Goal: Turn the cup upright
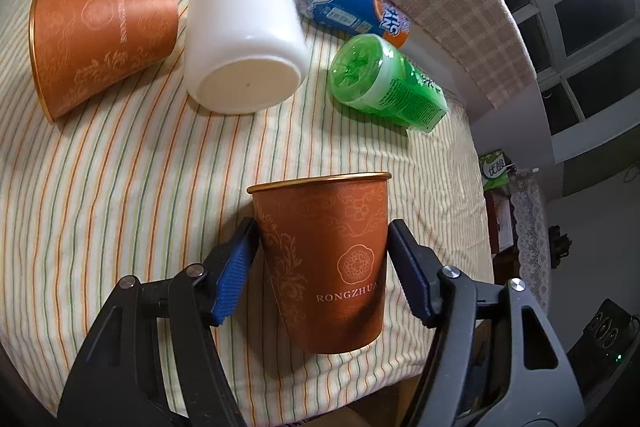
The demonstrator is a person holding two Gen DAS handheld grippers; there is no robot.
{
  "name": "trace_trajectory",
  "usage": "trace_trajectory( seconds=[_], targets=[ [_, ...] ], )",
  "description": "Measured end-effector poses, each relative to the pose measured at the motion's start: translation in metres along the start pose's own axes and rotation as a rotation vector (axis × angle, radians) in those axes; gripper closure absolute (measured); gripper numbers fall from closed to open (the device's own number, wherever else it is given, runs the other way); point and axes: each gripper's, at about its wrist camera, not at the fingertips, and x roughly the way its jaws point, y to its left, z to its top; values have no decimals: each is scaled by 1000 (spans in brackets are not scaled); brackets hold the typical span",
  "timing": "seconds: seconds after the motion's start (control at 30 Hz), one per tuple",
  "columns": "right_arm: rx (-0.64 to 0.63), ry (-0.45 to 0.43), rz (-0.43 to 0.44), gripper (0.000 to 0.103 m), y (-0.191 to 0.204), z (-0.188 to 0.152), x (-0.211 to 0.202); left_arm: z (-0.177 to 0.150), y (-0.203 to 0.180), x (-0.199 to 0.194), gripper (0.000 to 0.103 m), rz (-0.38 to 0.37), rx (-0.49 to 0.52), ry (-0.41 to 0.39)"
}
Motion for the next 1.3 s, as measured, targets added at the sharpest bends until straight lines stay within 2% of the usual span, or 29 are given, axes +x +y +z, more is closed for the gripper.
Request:
trace_trajectory(
  seconds=[0.57,0.93,1.3],
  targets=[
    [29,21,1,17,-2,-2,8,-3,-40,-19,36,142,260,-195],
    [40,34,-4,17,-7,-5,9,0,-69,6,36,237,437,-344],
    [67,32,-5,17,-12,-5,9,-11,-65,12,36,235,478,-336]
  ],
)
